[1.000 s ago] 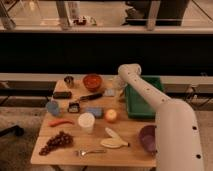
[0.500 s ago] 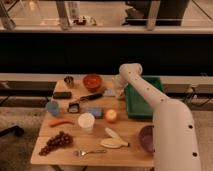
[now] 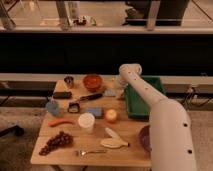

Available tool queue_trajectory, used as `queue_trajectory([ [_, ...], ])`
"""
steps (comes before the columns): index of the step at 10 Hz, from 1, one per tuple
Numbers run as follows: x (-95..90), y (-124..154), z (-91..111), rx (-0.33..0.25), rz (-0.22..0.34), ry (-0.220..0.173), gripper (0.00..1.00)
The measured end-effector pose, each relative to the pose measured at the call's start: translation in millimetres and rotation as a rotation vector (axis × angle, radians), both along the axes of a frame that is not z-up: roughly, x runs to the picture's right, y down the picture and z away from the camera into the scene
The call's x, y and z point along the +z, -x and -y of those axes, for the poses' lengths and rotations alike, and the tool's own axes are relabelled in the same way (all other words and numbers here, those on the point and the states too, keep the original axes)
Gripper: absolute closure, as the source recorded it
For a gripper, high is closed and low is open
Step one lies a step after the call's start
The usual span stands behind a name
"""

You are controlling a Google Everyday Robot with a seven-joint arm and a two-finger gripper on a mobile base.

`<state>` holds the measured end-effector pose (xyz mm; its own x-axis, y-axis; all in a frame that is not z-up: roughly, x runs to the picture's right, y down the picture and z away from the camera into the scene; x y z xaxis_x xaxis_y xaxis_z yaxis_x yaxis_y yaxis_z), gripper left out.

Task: Place towel in plastic cup

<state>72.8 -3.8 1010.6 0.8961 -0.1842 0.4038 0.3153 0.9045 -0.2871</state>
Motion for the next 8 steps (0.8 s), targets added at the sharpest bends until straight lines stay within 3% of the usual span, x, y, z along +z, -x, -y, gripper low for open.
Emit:
queue_trajectory([
  [2,0.7,-0.7,-1.3,0.002,-0.001,0.007,0.21],
  [4,-1.9,-2.7,-2.9,-0.006,-0.004,0.015,0.35],
  [8,-0.6,-5.6,-2.6,-0.008,-0.009,0.011,0.76],
])
